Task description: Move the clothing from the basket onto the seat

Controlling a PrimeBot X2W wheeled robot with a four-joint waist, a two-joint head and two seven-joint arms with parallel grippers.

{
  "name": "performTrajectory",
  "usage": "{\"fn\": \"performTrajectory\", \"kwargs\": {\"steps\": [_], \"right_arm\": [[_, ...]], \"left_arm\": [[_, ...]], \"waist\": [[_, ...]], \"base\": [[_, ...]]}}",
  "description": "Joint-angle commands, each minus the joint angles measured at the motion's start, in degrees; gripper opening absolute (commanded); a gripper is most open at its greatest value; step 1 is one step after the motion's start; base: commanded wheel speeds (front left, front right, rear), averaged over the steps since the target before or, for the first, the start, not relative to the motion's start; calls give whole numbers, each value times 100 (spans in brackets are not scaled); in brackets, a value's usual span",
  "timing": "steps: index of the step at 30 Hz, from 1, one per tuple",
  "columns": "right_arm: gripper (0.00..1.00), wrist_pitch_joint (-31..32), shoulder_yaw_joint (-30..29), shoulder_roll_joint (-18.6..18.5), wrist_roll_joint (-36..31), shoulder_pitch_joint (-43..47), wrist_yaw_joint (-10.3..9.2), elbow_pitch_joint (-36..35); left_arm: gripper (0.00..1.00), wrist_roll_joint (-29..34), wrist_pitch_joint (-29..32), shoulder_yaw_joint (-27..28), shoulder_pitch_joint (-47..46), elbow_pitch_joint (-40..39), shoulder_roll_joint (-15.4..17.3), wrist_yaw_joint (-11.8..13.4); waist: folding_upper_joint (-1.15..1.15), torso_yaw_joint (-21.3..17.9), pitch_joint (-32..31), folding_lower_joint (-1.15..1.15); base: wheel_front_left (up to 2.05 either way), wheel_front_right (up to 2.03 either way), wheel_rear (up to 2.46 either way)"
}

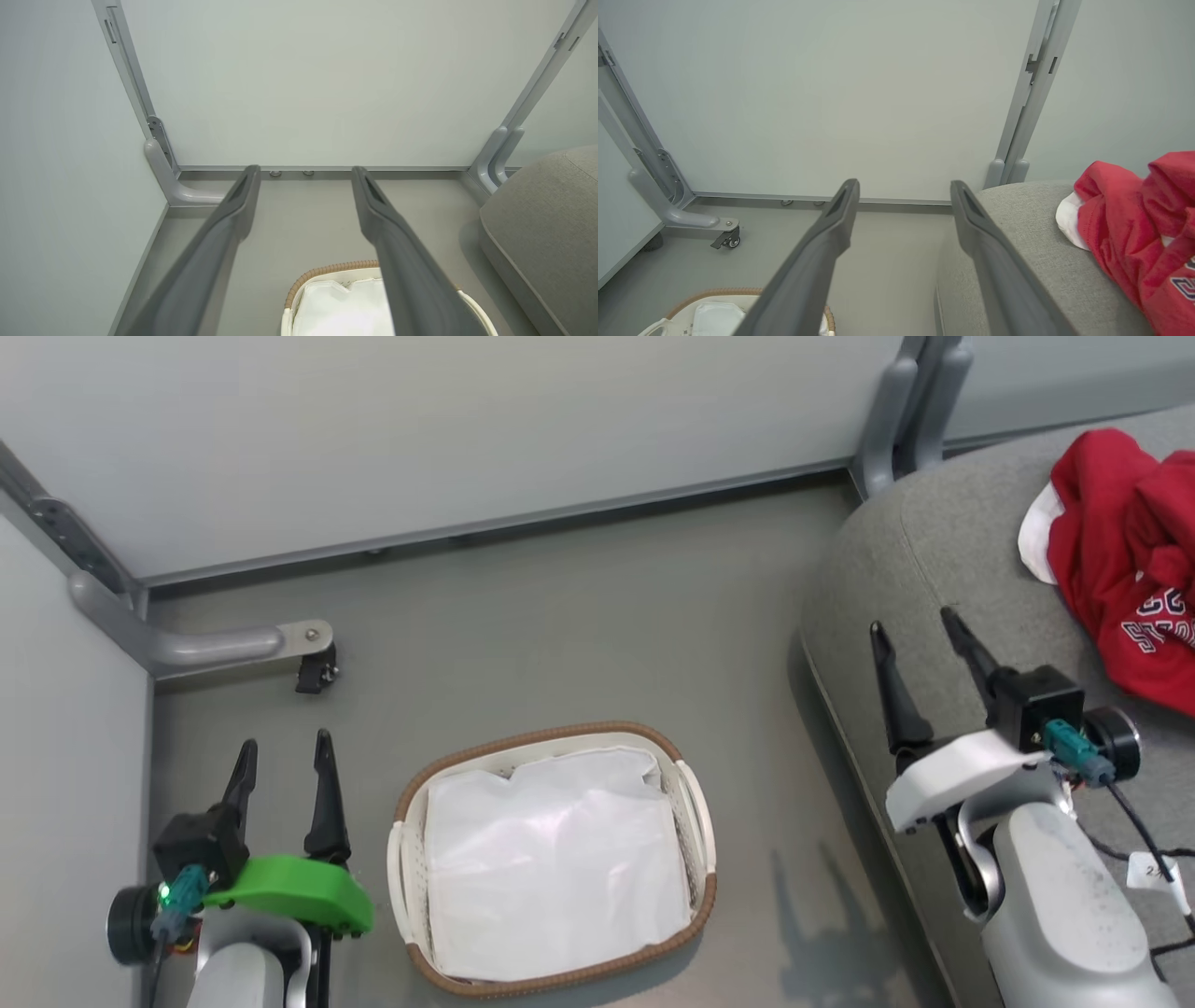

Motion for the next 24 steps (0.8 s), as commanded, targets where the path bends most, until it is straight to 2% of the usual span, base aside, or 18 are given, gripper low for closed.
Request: {"fn": "performTrajectory", "kwargs": {"steps": [1, 18, 19, 24], "right_arm": [[100, 1, 17, 8, 35, 157, -8, 37], [100, 1, 37, 129, 138, 1069, -8, 89], [0, 0, 35, 138, 113, 1001, 0, 105], [0, 57, 5, 193, 216, 1153, 1, 325]], "left_arm": [[100, -62, -1, 47, 155, 27, -2, 28], [100, -429, -1, 200, 943, -1, -1, 4], [0, -388, 2, 185, 866, 3, -4, -2], [0, -478, 49, 189, 916, 228, -38, -6]], "waist": [[0, 163, -209, 0], [0, 246, -760, 0], [0, 235, -746, 0], [0, 236, -752, 0]], "base": [[0, 0, 0], [0, 0, 0], [0, 0, 0], [0, 0, 0]]}}
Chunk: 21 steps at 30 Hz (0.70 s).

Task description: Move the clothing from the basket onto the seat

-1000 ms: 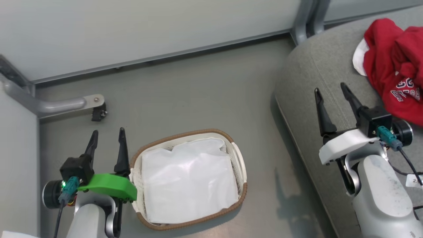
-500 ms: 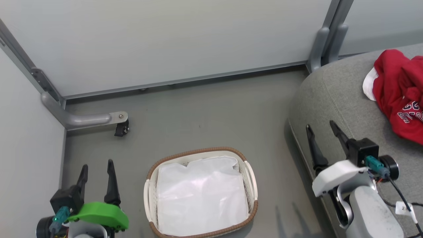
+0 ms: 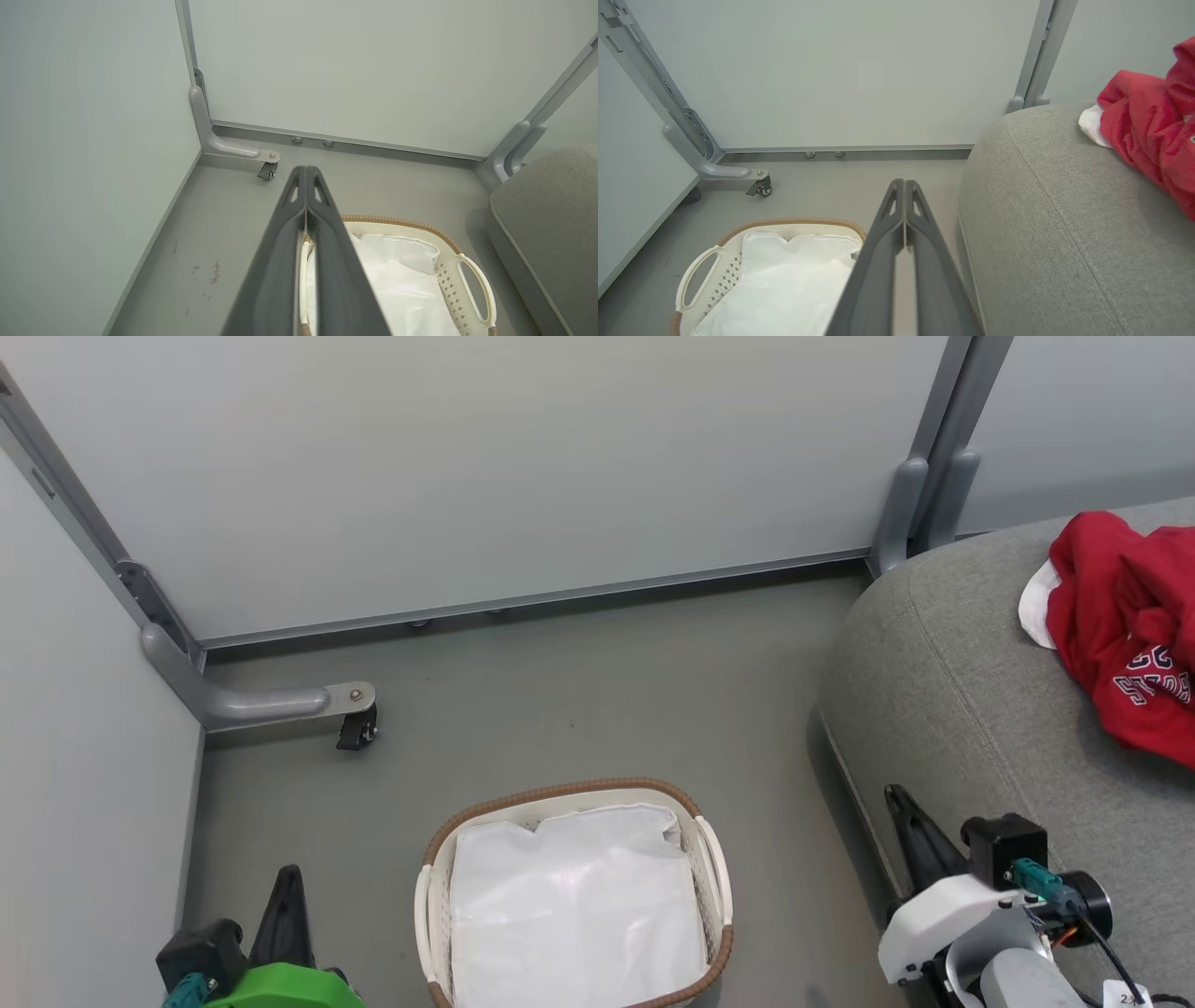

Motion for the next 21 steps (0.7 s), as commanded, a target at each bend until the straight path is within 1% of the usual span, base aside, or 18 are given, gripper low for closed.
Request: {"fn": "performTrajectory", "kwargs": {"steps": [1, 21], "right_arm": [[0, 81, -61, -10, 205, -83, 0, -48], [0, 597, -235, -25, 2397, 64, -2, -433]], "left_arm": [[0, -189, 79, 46, -57, -45, 9, -3], [0, -2133, 598, 134, -137, -403, 20, -30]], "waist": [[0, 0, 0, 0], [0, -1, -14, 0]], "base": [[0, 0, 0], [0, 0, 0]]}}
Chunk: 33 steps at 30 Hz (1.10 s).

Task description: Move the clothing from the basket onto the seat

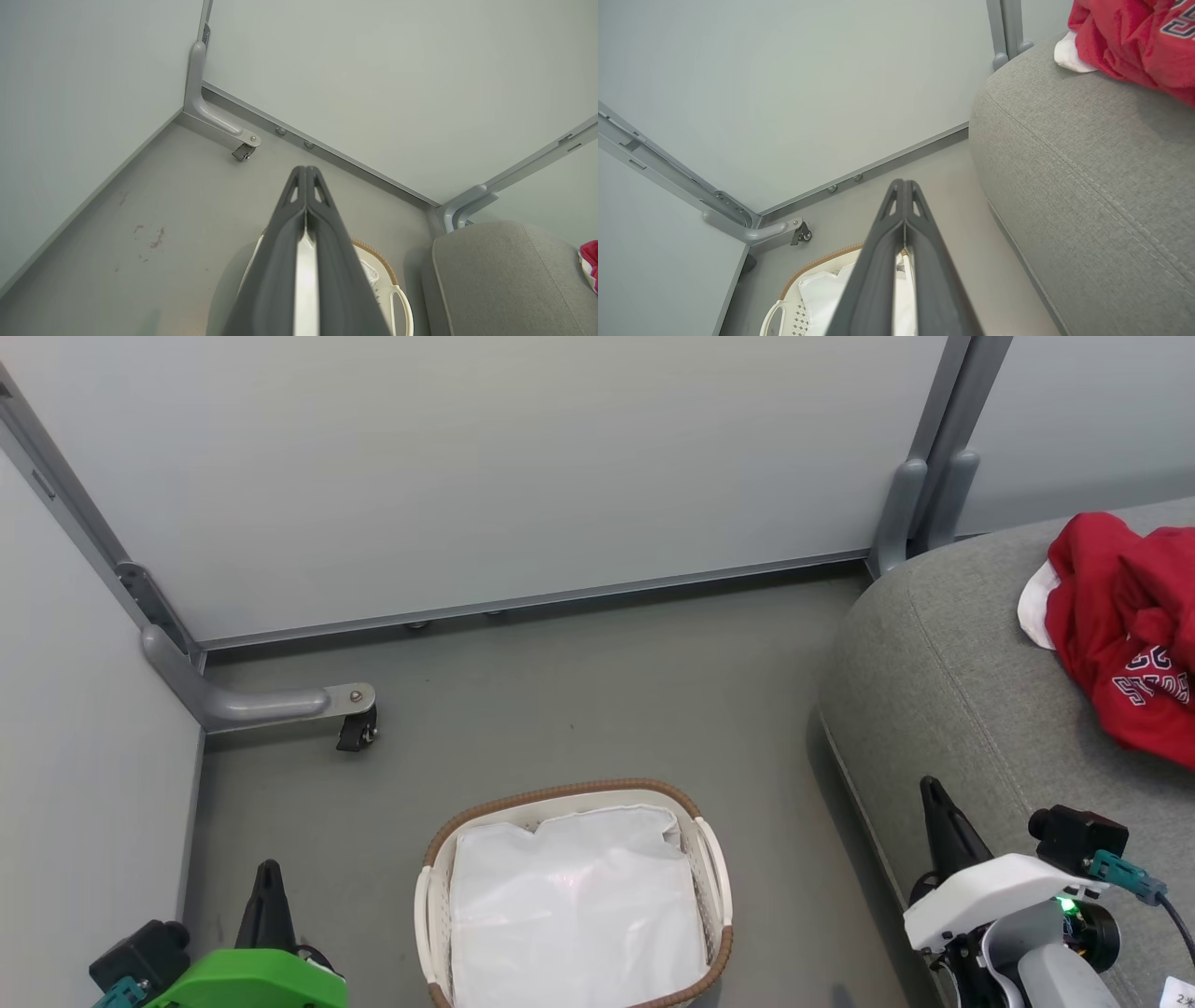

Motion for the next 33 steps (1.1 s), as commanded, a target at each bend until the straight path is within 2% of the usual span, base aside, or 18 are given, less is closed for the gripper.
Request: {"fn": "performTrajectory", "kwargs": {"steps": [1, 33], "right_arm": [[0, 51, -39, -31, 266, -47, 0, -133], [0, 693, -280, -51, 2849, 96, -3, -544]], "left_arm": [[0, -223, 46, 27, -138, -127, 27, -25], [0, -2523, 690, 165, -275, -518, 42, -55]], "waist": [[0, 0, -1, 0], [0, -2, -22, 0]], "base": [[0, 0, 0], [0, 0, 0]]}}
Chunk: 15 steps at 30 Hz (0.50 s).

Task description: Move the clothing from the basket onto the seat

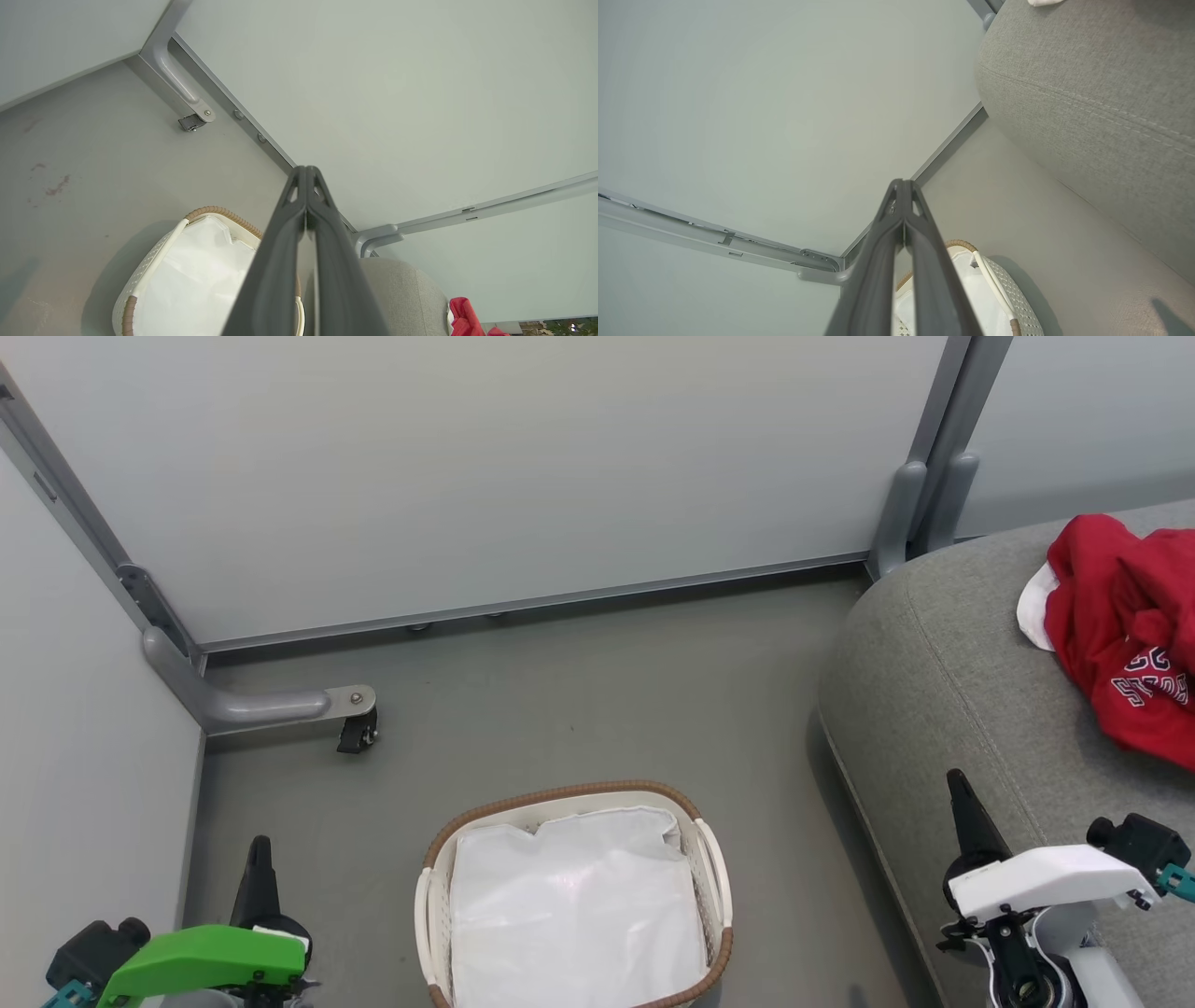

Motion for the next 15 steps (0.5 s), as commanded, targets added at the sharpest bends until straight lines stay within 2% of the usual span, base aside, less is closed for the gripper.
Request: {"fn": "performTrajectory", "kwargs": {"steps": [1, 15], "right_arm": [[0, 37, -31, -38, 186, -16, -3, -103], [0, 256, -115, -44, 1066, 38, -3, -241]], "left_arm": [[0, -168, 32, 31, -183, -99, 39, -13], [0, -952, 255, 76, -216, -229, 45, -25]], "waist": [[0, 0, -1, 0], [0, -1, -10, 0]], "base": [[0, 0, 0], [0, 0, 0]]}}
